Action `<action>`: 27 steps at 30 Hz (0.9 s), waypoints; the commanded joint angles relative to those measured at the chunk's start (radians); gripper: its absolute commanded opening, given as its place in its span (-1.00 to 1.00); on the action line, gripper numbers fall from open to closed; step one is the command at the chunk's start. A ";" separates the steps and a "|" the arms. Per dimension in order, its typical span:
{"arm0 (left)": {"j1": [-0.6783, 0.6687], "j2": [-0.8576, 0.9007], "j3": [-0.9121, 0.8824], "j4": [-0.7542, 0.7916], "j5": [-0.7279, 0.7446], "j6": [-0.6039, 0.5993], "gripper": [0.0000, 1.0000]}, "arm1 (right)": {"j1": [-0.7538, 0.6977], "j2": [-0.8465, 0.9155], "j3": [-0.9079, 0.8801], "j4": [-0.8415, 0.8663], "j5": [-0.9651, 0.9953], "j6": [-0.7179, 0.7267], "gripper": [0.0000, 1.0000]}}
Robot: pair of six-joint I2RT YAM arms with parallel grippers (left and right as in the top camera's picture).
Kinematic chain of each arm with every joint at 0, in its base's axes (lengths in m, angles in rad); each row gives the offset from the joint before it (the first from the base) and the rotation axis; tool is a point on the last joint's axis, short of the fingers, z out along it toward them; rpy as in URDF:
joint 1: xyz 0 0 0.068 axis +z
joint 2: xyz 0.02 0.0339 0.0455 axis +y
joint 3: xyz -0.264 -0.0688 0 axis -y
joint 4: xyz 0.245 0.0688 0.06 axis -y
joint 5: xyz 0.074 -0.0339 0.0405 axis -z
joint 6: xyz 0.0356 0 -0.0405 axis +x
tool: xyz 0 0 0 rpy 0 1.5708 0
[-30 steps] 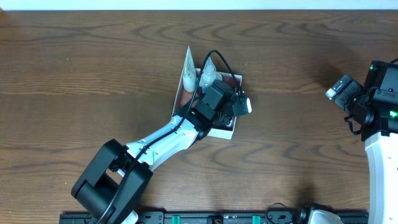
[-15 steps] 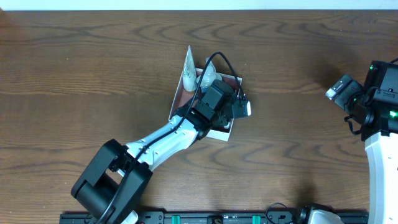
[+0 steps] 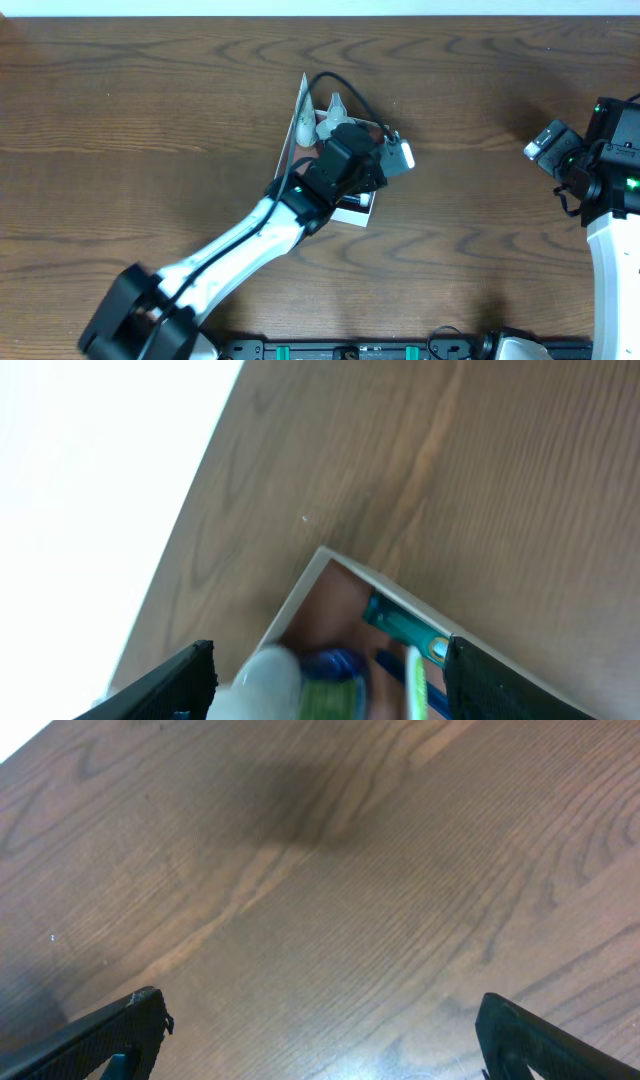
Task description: Pack container
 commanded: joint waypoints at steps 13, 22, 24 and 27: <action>0.047 -0.196 0.012 -0.453 -0.375 -0.576 0.50 | -0.007 -0.006 0.008 -0.001 0.013 0.003 0.99; 0.364 -0.127 0.003 -0.458 -0.375 -0.903 0.69 | -0.008 -0.006 0.008 -0.001 0.013 0.004 0.98; 0.429 -0.101 0.003 -0.448 -0.365 -0.908 0.69 | -0.008 -0.006 0.008 -0.001 0.013 0.004 0.99; 0.497 -0.059 0.003 -0.436 -0.339 -0.907 0.72 | -0.007 -0.006 0.008 -0.001 0.013 0.003 0.98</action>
